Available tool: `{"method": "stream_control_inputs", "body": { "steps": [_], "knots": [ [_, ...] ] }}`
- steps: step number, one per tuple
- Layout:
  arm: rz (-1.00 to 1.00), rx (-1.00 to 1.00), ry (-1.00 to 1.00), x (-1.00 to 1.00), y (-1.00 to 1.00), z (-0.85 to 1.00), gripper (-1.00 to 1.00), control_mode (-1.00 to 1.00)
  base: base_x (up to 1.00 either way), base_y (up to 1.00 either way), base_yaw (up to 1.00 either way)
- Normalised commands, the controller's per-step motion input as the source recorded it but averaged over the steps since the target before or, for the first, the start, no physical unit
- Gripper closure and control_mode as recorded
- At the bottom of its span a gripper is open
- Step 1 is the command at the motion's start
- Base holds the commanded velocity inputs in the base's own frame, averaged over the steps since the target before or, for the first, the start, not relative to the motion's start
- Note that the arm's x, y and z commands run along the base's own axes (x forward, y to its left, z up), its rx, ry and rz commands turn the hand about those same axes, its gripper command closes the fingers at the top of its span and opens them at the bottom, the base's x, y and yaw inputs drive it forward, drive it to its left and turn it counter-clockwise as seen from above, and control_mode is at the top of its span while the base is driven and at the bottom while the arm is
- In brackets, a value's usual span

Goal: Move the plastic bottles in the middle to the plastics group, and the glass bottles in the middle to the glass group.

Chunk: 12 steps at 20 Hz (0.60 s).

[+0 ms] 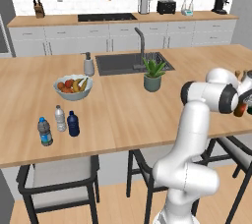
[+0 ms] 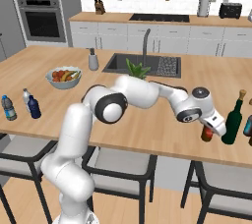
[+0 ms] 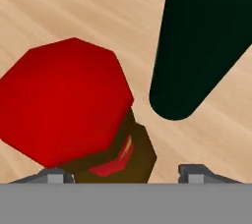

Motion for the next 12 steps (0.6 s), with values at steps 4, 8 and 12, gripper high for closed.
{"method": "stream_control_inputs", "body": {
  "steps": [4,8,12],
  "knots": [
    [0.0,-0.03,0.0,0.0,0.0,0.24,-1.0,-1.0,0.0,0.0,0.0],
    [0.0,-0.01,0.0,-0.33,0.02,0.5,-1.0,-1.0,0.0,0.0,0.0],
    [0.01,-0.02,0.0,-0.81,0.21,0.49,-1.0,-1.0,0.0,0.0,0.0]
  ]
}}
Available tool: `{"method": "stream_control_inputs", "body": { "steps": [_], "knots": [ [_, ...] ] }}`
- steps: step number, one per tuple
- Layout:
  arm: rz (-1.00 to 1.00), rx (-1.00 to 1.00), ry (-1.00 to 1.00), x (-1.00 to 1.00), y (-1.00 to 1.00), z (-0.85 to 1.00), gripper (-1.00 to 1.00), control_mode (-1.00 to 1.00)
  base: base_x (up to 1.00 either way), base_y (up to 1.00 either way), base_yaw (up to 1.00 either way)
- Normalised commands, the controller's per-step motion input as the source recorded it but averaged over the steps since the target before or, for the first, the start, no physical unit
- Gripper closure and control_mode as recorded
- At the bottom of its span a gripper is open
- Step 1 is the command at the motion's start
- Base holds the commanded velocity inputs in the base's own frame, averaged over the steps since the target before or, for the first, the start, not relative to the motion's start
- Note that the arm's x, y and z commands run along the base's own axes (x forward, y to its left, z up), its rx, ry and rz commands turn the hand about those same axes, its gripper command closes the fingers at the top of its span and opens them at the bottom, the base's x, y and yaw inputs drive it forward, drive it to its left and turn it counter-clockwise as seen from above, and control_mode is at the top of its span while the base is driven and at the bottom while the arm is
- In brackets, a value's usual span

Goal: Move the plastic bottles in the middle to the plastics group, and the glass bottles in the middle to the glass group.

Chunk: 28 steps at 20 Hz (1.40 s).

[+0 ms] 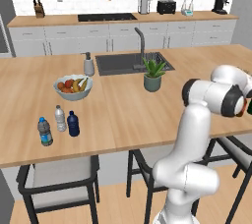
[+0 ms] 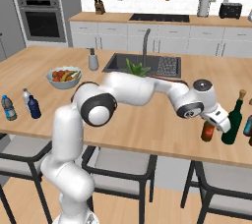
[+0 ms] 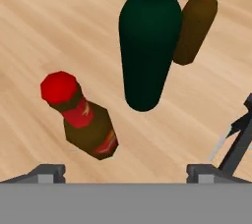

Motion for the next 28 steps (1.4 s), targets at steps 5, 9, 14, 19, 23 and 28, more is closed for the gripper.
{"method": "stream_control_inputs", "body": {
  "steps": [5,9,14,19,23,28],
  "knots": [
    [0.22,0.0,0.0,-0.91,0.15,0.0,-1.0,-1.0,0.0,0.0,0.0],
    [0.22,-0.02,0.07,-0.6,0.66,0.2,-1.0,-1.0,0.0,0.0,0.0],
    [0.14,-0.08,0.09,-0.45,0.84,0.45,-1.0,-1.0,0.0,0.0,0.0],
    [-0.03,-0.03,-0.03,-0.03,0.94,0.11,-1.0,-1.0,0.0,0.0,0.0],
    [-0.05,-0.04,-0.04,-0.15,0.38,-0.02,-1.0,-1.0,0.0,0.0,0.0],
    [0.31,0.0,-0.02,-0.71,0.56,0.02,-1.0,-1.0,0.0,0.0,0.0]
  ]
}}
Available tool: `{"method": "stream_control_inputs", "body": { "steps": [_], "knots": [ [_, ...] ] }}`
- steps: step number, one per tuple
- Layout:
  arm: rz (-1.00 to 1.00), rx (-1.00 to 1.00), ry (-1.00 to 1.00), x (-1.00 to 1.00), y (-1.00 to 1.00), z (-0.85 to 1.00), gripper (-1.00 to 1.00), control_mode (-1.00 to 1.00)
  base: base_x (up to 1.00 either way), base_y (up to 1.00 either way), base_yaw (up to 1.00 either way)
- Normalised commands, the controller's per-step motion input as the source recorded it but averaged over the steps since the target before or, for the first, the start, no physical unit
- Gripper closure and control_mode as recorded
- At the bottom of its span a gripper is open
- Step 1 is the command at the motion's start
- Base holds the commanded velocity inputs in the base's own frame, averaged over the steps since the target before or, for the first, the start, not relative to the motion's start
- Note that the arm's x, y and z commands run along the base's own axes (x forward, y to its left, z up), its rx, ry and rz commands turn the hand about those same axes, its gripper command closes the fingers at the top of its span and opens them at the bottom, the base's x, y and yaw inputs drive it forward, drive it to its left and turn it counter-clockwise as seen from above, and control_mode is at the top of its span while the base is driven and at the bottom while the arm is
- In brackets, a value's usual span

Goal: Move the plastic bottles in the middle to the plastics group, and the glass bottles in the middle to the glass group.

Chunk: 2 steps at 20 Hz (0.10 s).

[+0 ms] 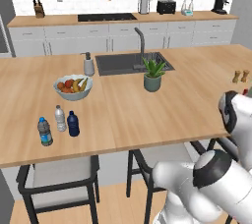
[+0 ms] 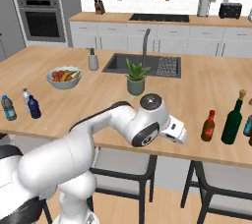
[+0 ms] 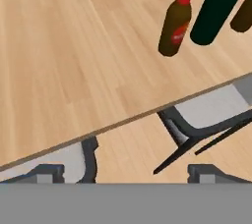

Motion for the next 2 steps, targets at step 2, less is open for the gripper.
{"method": "stream_control_inputs", "body": {
  "steps": [2],
  "knots": [
    [0.29,0.0,-0.04,-0.74,0.47,0.06,-1.0,-1.0,0.0,0.0,0.0]
  ]
}}
